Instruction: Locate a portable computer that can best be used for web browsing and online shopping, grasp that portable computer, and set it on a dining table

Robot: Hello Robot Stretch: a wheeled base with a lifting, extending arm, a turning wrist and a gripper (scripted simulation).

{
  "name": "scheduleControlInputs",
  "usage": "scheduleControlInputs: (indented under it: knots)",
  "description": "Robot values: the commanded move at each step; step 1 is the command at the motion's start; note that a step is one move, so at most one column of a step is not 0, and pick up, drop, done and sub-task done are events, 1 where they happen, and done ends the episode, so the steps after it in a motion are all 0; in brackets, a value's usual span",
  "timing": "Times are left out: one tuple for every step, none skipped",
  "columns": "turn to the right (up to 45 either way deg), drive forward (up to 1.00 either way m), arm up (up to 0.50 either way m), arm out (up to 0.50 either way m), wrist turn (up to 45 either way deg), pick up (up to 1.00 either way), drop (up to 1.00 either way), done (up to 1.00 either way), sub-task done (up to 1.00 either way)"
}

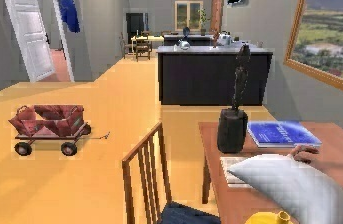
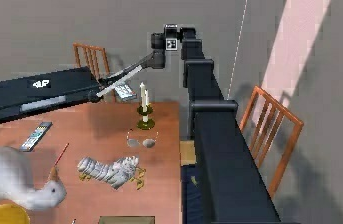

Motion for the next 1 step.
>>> scheduleControlInputs:
  knots:
    - [0.0, 0.0, -0.02, 0.0, 0.0, 0.0, 0.0, 0.0, 0.0]
